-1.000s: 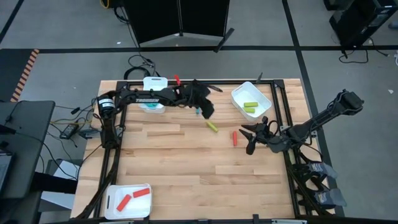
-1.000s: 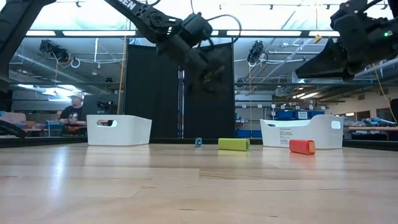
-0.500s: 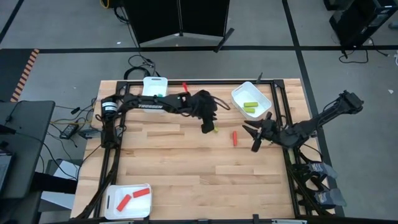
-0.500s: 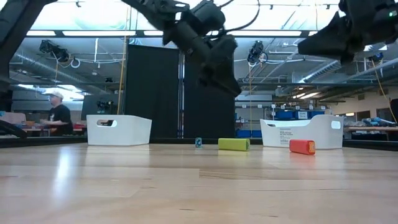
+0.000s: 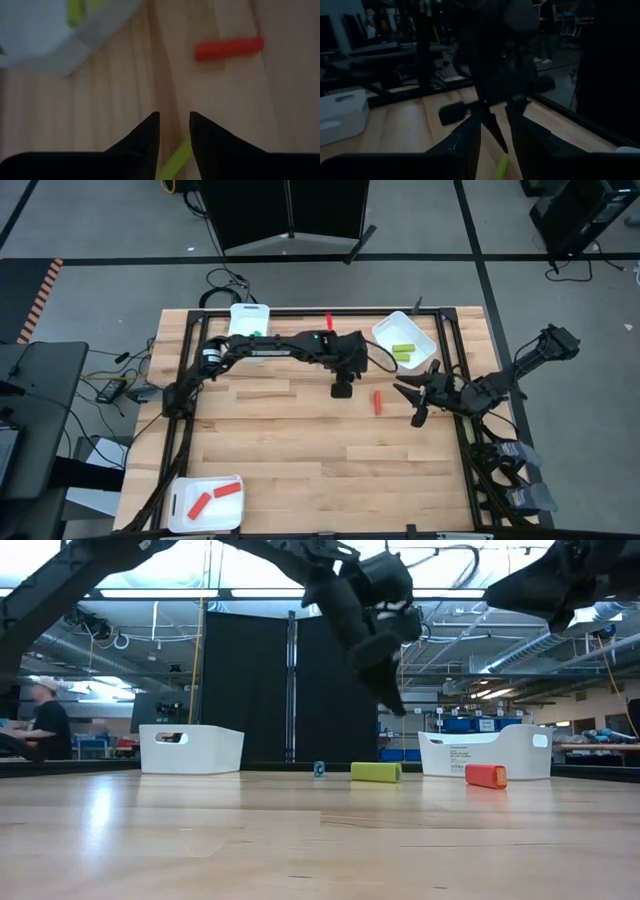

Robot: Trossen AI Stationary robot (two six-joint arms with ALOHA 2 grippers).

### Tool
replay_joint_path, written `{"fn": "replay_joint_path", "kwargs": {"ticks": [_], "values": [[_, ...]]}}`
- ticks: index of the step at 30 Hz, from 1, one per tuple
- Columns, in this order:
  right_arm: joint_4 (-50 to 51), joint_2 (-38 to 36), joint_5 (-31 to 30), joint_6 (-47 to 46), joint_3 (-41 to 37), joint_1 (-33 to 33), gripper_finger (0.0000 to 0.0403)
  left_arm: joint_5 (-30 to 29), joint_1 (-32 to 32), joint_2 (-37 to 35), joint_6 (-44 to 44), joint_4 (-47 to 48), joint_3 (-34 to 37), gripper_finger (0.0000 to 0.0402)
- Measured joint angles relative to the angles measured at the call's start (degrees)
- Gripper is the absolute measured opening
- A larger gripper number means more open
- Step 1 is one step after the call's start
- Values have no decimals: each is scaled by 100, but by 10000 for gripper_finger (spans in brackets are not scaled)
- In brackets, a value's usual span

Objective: Sort blocks
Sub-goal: Put the green block into the top right white bin

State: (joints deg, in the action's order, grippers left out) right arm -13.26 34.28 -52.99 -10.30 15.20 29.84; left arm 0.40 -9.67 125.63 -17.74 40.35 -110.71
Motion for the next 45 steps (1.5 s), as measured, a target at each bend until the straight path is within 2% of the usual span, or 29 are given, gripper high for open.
{"fn": "replay_joint_path", "kwargs": {"ticks": [7, 15, 28, 34, 37, 40, 45], "values": [[-1, -28, 18, 49, 0, 162, 117, -130, 65, 426, -430, 599, -91, 153], [-81, -20, 20, 107, -2, 167, 117, -132, 103, 465, -792, 765, -91, 197], [-134, -18, 61, 150, -9, 171, 117, -380, 70, 881, -1026, 783, -81, 204], [-151, -20, 68, 170, -9, 185, 117, -399, 33, 1017, -880, 715, -86, 178], [-214, -18, 72, 268, -9, 208, 117, -502, 37, 1027, -766, 670, -85, 131], [-402, -18, 80, 397, -9, 208, 117, -511, 20, 1035, -662, 435, -75, 63], [-967, -18, 325, 789, -9, 208, 117, -643, -103, 1099, -43, -583, -239, 65]]}}
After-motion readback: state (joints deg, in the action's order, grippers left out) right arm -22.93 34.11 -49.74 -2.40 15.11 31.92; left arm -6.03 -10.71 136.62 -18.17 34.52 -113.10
